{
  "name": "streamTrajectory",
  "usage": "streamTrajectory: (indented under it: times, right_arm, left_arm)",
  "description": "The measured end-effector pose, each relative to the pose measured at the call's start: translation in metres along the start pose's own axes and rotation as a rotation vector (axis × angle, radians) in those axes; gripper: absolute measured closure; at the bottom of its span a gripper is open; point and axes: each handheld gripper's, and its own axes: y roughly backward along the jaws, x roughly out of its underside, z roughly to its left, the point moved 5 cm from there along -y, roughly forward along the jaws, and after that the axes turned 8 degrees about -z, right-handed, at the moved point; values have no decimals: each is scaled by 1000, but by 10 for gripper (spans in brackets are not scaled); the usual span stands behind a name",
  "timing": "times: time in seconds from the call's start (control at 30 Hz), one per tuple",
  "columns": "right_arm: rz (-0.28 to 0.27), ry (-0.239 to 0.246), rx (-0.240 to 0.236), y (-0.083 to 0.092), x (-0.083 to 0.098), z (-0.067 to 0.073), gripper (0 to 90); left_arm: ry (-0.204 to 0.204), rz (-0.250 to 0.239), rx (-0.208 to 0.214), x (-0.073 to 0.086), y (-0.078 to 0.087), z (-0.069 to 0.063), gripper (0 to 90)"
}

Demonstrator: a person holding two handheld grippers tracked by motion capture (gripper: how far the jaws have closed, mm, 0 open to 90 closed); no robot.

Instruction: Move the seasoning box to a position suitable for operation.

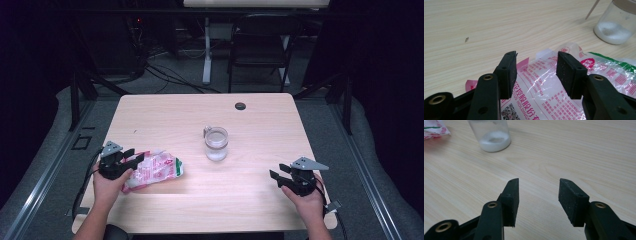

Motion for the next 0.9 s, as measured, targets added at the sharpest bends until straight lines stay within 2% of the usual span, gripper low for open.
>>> streamTrajectory:
  times: [0.2,0.3,0.43,0.5,0.57,0.63,0.7,0.73,0.77,0.83,0.9]
  right_arm:
    - [-6,10,11,3,-1,-1,510]
    - [-3,16,20,5,-2,-2,511]
    - [-16,38,43,12,-8,-5,510]
    - [-18,56,59,16,-13,-6,510]
    - [-18,58,66,20,-21,-6,511]
    - [-27,67,79,25,-32,-3,508]
    - [-40,87,88,31,-43,0,501]
    - [-45,106,82,35,-49,3,496]
    - [-46,125,84,38,-52,5,495]
    - [-34,176,98,48,-58,7,485]
    - [-45,184,87,56,-64,10,479]
  left_arm:
    - [-22,17,-23,1,2,3,511]
    - [-27,7,-23,-1,7,5,512]
    - [-26,-13,-54,-5,19,11,513]
    - [-20,-17,-71,-8,29,13,515]
    - [-36,-22,-99,-15,42,15,512]
    - [-70,-32,-144,-23,57,16,508]
    - [-136,-32,-202,-31,76,16,493]
    - [-143,-32,-218,-32,83,15,488]
    - [-139,-43,-221,-34,92,15,487]
    - [-113,-50,-198,-35,105,11,481]
    - [-107,-53,-170,-36,118,5,481]
